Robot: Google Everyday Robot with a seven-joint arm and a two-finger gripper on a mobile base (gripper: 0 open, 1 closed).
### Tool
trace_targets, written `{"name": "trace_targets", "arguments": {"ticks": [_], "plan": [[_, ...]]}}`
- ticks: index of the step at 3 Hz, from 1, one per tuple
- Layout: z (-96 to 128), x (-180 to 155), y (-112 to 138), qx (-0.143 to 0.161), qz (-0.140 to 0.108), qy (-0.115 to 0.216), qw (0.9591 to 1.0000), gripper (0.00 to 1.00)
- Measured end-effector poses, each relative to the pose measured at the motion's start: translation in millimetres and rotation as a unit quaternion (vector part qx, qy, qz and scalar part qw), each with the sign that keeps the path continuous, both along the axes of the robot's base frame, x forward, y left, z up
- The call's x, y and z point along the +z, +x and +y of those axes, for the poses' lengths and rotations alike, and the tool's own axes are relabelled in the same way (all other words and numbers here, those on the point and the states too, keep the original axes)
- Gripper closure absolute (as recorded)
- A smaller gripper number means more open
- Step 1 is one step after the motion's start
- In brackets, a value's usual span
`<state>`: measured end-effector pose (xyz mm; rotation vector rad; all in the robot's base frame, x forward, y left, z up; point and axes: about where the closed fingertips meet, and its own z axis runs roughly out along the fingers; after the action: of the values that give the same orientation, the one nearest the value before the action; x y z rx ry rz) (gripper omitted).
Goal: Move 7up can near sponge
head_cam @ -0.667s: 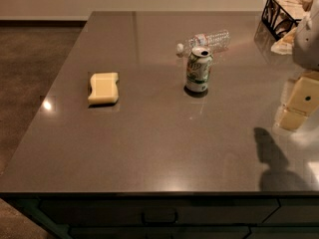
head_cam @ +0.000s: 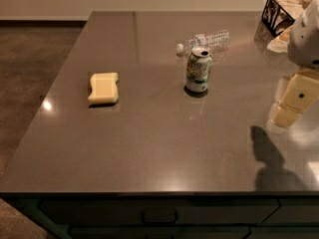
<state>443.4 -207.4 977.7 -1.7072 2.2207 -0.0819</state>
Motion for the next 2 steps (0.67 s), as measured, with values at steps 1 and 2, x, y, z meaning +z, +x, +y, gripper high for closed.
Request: {"name": "trace_targets", "arguments": {"ticks": [1,2], "plan": [[28.2,-4.9,20.6,-0.007,-0.005,0.047,0.9988,0.00],[53.9,-9.9,59.7,-0.042,-0.026,0.104,0.9933,0.00]]}}
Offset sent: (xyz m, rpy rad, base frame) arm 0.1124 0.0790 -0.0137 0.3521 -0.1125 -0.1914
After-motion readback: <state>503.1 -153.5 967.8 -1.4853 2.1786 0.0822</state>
